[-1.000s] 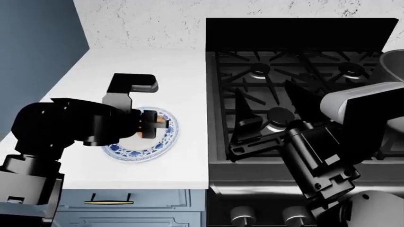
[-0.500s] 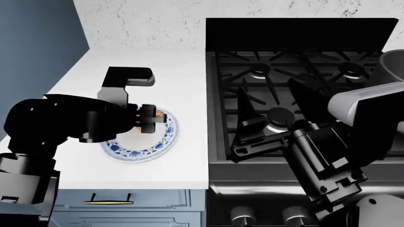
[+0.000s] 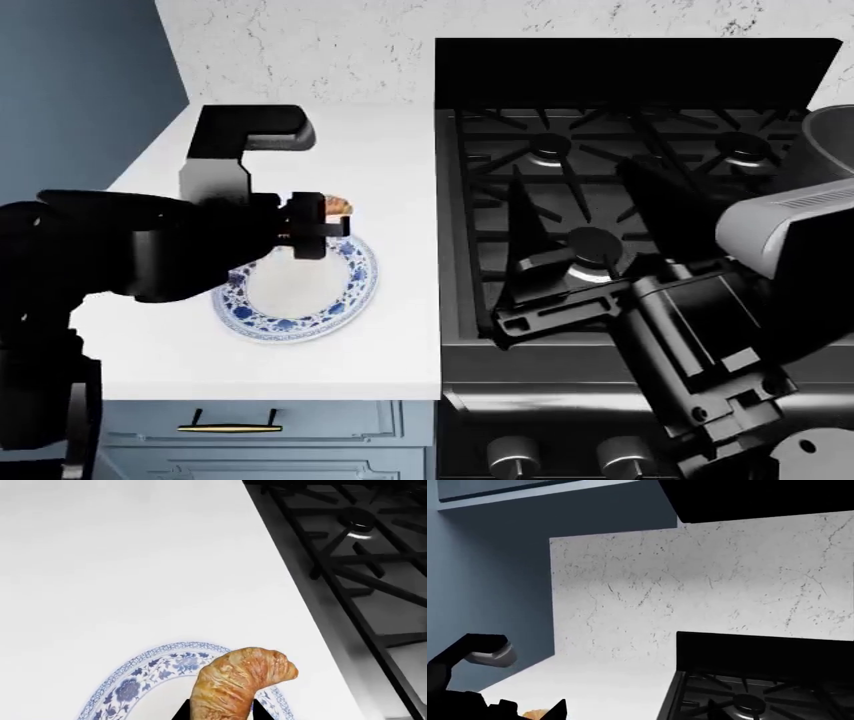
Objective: Pick the croissant and place it on the pan. Then turn on the stove to warm the croissant.
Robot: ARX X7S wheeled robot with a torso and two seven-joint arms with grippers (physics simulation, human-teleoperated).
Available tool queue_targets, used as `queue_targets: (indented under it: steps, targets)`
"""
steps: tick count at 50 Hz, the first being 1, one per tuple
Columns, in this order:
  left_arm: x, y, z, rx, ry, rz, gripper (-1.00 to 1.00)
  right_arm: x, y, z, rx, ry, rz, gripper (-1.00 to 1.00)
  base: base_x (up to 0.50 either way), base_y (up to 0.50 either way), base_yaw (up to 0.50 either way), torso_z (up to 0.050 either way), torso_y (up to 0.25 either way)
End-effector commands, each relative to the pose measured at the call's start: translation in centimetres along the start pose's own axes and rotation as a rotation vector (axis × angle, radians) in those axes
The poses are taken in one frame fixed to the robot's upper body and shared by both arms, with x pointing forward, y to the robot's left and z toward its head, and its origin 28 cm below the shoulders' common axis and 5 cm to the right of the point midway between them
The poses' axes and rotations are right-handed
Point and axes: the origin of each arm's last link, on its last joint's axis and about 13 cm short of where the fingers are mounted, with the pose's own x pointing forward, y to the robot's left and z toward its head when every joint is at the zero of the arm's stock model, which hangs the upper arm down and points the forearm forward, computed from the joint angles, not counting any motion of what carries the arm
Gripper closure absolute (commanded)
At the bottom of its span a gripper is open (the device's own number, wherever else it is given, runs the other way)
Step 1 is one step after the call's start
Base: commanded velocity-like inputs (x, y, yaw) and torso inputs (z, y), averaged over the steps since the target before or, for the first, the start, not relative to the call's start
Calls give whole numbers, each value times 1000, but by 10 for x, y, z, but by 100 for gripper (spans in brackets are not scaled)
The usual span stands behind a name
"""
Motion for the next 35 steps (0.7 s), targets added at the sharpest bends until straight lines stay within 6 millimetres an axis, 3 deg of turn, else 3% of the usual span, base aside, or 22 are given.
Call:
queue_targets:
  steps: [1,11,23,35]
  targets:
    - [-21,-4,0,12,-97,-41,100,-2,1,4,1,-19,-1,-100,0,0,0,0,0]
    - [-35,-7,-2,23,-132,-70,100,-4,1,6,-5,-35,-9,-100,-18,0,0,0,0]
    - [-39,-9,-2,28,-140,-76,100,-5,2,5,-7,-35,-7,-100,-472,95,0,0,0]
    - [-43,-10,8,22,-172,-80,100,-6,0,6,22,-51,-8,-100,0,-53,0,0,0]
